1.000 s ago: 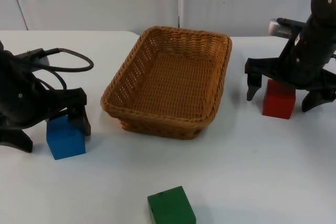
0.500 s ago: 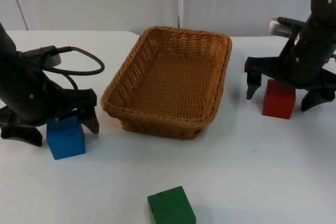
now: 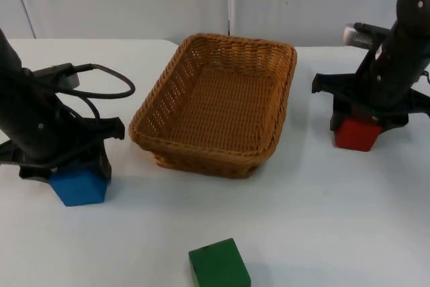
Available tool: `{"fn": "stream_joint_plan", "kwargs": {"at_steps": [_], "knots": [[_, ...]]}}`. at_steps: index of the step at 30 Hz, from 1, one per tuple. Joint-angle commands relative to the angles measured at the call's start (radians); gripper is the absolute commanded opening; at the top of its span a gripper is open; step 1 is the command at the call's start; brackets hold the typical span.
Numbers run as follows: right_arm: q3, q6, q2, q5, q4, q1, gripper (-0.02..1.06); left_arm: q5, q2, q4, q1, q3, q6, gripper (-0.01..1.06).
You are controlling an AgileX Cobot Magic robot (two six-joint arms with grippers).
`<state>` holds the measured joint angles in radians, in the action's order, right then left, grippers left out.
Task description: Pick up one cube with each hand and place exactly two cubes into the same basket, leaving the remaining cube outside.
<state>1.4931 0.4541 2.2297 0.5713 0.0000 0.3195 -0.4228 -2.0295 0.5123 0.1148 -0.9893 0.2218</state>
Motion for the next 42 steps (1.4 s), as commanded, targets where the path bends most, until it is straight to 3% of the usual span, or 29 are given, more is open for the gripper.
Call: {"fn": "stream_joint_plan", "kwargs": {"at_steps": [1, 6, 22, 42], "knots": [[0.004, 0.001, -0.046, 0.011, -0.035, 0.004, 0.0, -0.026, 0.03, -0.008, 0.005, 0.004, -0.009, 0.0], [0.004, -0.003, -0.17, 0.056, -0.157, 0.004, 0.0, -0.06, 0.137, -0.039, 0.003, 0.004, -0.013, 0.0], [0.004, -0.194, -0.496, 0.083, -0.162, 0.004, 0.0, -0.167, 0.487, -0.11, 0.003, 0.004, -0.047, 0.0], [0.004, -0.246, -0.512, 0.096, -0.153, 0.004, 0.0, -0.185, 0.585, -0.121, 0.003, 0.004, -0.035, 0.0]]}}
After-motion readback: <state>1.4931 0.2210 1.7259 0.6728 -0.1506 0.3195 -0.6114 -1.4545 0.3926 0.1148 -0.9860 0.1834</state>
